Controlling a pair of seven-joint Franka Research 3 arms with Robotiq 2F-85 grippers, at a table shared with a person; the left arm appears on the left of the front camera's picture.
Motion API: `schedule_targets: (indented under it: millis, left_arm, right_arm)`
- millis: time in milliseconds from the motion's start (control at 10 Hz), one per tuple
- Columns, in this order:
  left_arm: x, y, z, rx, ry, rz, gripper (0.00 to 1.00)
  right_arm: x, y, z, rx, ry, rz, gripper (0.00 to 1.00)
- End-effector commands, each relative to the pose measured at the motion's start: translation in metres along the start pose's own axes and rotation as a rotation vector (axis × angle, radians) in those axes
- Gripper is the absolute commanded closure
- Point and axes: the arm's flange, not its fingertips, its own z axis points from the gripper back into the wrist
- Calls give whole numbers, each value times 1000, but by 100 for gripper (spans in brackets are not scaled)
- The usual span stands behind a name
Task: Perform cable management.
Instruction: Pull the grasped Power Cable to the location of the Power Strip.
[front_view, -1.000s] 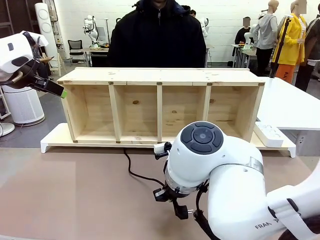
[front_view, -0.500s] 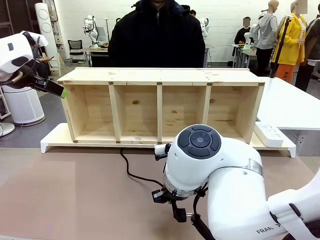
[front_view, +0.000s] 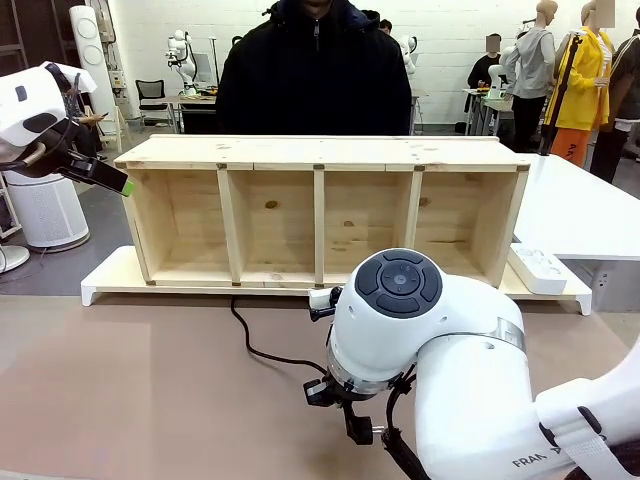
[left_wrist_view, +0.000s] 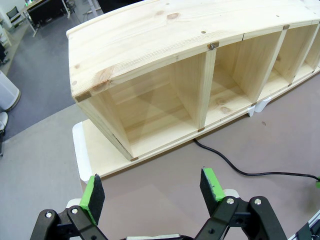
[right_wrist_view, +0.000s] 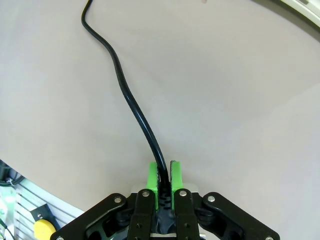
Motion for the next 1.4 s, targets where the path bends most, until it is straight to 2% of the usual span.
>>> schedule_targets:
  millis: [0,400,700,1000,1300]
  left_arm:
    - [0,1,0,2,-8,2,0]
    - [0,1,0,2,-8,2,0]
    - [0,1,0,2,-8,2,0]
    - [0,1,0,2,-8,2,0]
    - [0,1,0,2,-8,2,0]
  right_arm:
    - [-20,-24,16,9,-13,-53,87]
    - [-57,-96,64,0,-93,-228,87]
    - [-77,-153,87,-32,-114,-336,87]
    - [-91,-207,99,-63,-109,-426,87]
    - [-90,-242,97,-106,-94,-434,87]
